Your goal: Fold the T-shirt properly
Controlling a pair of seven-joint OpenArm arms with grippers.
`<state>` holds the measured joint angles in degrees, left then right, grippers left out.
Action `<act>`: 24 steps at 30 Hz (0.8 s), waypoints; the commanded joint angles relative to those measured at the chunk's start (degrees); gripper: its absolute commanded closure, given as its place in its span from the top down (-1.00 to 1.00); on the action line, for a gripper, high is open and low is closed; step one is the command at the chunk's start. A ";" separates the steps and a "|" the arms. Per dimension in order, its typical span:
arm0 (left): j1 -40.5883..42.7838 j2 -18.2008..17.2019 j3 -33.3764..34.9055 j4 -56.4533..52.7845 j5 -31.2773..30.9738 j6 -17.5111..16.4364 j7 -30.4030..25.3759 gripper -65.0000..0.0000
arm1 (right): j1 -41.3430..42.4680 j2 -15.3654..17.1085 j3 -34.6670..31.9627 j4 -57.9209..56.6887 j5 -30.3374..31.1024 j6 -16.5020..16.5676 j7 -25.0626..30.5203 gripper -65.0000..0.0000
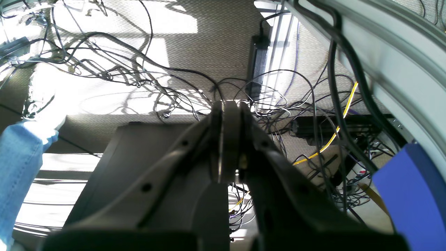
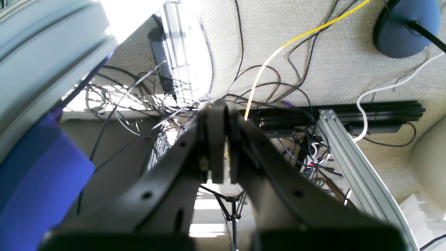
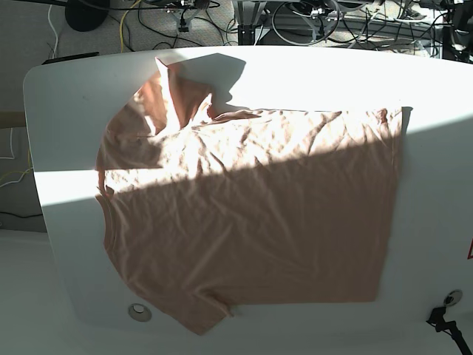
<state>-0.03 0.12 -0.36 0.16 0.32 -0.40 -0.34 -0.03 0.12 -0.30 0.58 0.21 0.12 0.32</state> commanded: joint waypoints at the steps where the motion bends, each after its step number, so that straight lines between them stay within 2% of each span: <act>1: -0.09 -0.24 0.22 0.38 0.00 0.01 0.21 -1.00 | 0.33 -0.05 -0.19 -0.56 -0.43 0.91 0.04 -0.99; 10: -0.12 -0.51 0.32 0.23 0.16 0.02 0.38 -1.00 | -0.95 -0.07 -0.34 1.38 -0.53 0.73 -0.92 -1.00; 18: -0.02 -0.55 0.50 0.72 0.04 -0.23 0.43 -1.00 | -5.88 0.11 -0.82 11.18 -0.87 0.75 -2.38 -1.00; 24: 0.16 -0.59 0.59 0.72 0.26 -0.12 -0.16 -1.00 | -7.41 0.33 -0.72 13.36 -0.84 0.84 -3.07 -1.00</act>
<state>0.01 -0.34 0.12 0.73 0.34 -0.45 -0.01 -7.03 0.38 -1.13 13.47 -0.27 0.99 -2.83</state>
